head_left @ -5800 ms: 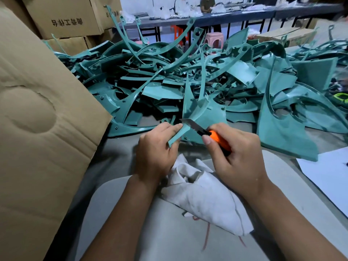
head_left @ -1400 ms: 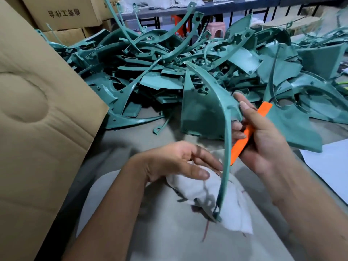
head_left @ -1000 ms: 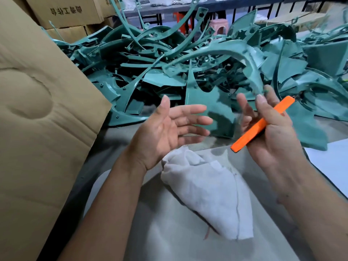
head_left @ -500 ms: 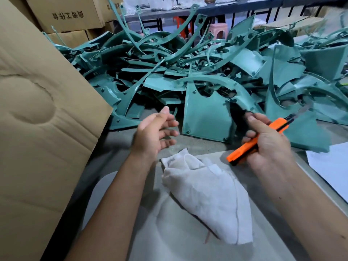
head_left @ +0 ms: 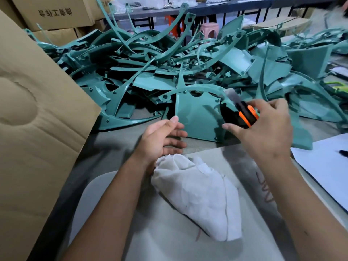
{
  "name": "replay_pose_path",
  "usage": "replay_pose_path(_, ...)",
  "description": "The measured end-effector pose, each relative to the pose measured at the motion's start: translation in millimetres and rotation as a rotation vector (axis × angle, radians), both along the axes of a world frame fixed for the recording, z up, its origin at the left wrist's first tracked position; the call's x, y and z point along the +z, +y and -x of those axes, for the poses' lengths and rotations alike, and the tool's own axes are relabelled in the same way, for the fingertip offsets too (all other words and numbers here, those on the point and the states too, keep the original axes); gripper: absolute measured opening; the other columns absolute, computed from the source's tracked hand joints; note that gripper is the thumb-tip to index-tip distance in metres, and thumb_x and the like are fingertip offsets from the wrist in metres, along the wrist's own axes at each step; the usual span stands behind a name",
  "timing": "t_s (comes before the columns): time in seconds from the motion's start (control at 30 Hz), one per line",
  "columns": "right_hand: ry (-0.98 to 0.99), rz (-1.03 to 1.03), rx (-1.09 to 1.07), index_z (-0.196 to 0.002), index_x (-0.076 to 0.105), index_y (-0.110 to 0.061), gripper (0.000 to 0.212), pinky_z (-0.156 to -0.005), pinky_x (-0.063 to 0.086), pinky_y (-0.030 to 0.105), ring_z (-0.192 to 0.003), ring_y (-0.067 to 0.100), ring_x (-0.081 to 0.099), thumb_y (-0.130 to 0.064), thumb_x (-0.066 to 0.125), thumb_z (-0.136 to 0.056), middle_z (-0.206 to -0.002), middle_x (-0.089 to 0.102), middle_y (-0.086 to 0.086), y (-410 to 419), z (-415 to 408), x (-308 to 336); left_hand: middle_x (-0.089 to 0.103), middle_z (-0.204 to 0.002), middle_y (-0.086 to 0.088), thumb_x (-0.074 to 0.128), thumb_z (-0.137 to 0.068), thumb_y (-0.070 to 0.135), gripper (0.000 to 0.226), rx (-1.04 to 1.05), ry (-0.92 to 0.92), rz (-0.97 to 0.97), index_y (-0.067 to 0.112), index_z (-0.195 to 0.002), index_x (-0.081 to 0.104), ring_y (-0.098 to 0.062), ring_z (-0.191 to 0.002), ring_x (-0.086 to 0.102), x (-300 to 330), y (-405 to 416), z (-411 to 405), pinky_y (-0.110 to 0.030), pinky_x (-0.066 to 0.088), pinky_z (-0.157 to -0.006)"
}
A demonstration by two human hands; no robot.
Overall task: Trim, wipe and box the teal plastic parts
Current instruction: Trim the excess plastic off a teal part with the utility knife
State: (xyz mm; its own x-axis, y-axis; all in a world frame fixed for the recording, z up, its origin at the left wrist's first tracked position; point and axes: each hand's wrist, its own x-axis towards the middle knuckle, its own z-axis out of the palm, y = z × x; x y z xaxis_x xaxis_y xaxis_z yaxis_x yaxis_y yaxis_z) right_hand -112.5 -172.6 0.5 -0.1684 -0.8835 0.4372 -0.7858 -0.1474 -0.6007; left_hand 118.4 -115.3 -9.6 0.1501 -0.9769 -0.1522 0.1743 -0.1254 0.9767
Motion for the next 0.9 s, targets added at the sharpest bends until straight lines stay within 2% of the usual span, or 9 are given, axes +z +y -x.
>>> replay_pose_path(0.1,0.078,0.054,-0.047,-0.086,0.067,-0.019,0.024,-0.063,0.038,0.034,-0.071,0.028,0.049,-0.030,0.086,-0.078,-0.076,0.050,-0.002,-5,2,-4,0.073,-0.091,-0.012,0.054,-0.104,0.037,0.032,-0.004,0.000,-0.005,0.007,-0.103,0.066,-0.023,-0.068,0.068,1,1,2,-0.028,0.056,-0.055)
replay_pose_path(0.2,-0.018,0.157,-0.042,-0.066,0.046,-0.016,0.027,-0.054,0.027,0.033,-0.057,0.027,0.039,-0.018,0.070,-0.079,-0.055,0.039,-0.005,-4,0,-4,0.072,-0.092,-0.013,0.053,-0.104,0.035,0.031,-0.009,-0.010,-0.008,0.007,-0.103,0.066,-0.022,-0.067,0.068,1,2,3,-0.029,0.055,-0.056)
replay_pose_path(0.37,-0.164,0.464,0.075,-0.068,0.035,-0.015,0.032,-0.052,0.017,0.023,-0.058,0.019,0.024,-0.006,0.064,-0.078,-0.060,0.032,-0.004,6,-6,-3,0.073,-0.096,-0.011,0.064,-0.094,0.036,0.031,-0.041,-0.019,0.061,0.008,-0.107,0.066,-0.024,-0.076,0.069,-1,3,1,-0.030,0.056,-0.060)
replay_pose_path(0.5,-0.082,0.508,0.411,-0.072,0.050,-0.011,0.026,-0.056,0.034,0.030,-0.062,0.018,0.040,0.001,0.073,-0.074,-0.067,0.049,0.000,16,-23,-6,0.073,-0.115,-0.013,0.083,-0.080,0.035,0.046,-0.196,0.110,0.212,0.014,-0.118,0.067,-0.027,-0.104,0.070,-3,3,-2,-0.037,0.062,-0.078)
replay_pose_path(0.57,-0.033,0.404,0.648,-0.087,0.069,-0.009,0.019,-0.067,0.047,0.030,-0.074,0.015,0.058,-0.004,0.083,-0.075,-0.081,0.066,-0.002,22,-34,-11,0.076,-0.100,-0.008,0.092,-0.071,0.031,0.051,-0.255,0.299,0.274,0.013,-0.109,0.063,-0.024,-0.096,0.073,-3,4,0,-0.040,0.062,-0.078)
replay_pose_path(0.67,-0.121,0.218,0.868,-0.107,0.077,-0.019,0.031,-0.077,0.050,0.018,-0.086,0.004,0.066,-0.027,0.090,-0.080,-0.095,0.073,-0.014,25,-40,-15,0.076,-0.081,-0.003,0.086,-0.076,0.014,0.047,-0.108,0.400,0.277,0.008,-0.105,0.049,-0.019,-0.076,0.075,-2,7,4,-0.033,0.061,-0.064)
replay_pose_path(0.77,-0.326,0.125,0.866,-0.084,0.068,-0.021,0.028,-0.058,0.040,0.019,-0.059,0.005,0.050,-0.044,0.084,-0.083,-0.067,0.059,-0.012,23,-38,-18,0.077,-0.091,-0.020,0.076,-0.076,-0.003,0.034,0.046,0.237,0.206,-0.001,-0.107,0.061,-0.037,-0.081,0.076,-4,5,0,-0.044,0.064,-0.064)
replay_pose_path(0.83,-0.419,0.150,0.762,-0.078,0.061,-0.013,0.039,-0.054,0.035,0.021,-0.056,0.008,0.040,-0.046,0.080,-0.087,-0.064,0.051,-0.003,21,-36,-18,0.073,-0.099,-0.031,0.070,-0.083,-0.012,0.021,0.110,0.040,0.165,-0.010,-0.104,0.067,-0.053,-0.093,0.071,-7,1,0,-0.059,0.060,-0.083)
replay_pose_path(0.9,-0.429,0.194,0.626,-0.078,0.055,-0.012,0.046,-0.052,0.033,0.023,-0.055,0.011,0.038,-0.052,0.069,-0.095,-0.065,0.048,-0.001,20,-34,-14,0.075,-0.104,-0.025,0.072,-0.083,-0.013,0.020,0.172,-0.100,0.198,-0.009,-0.103,0.073,-0.045,-0.101,0.072,-9,-1,3,-0.057,0.056,-0.097)
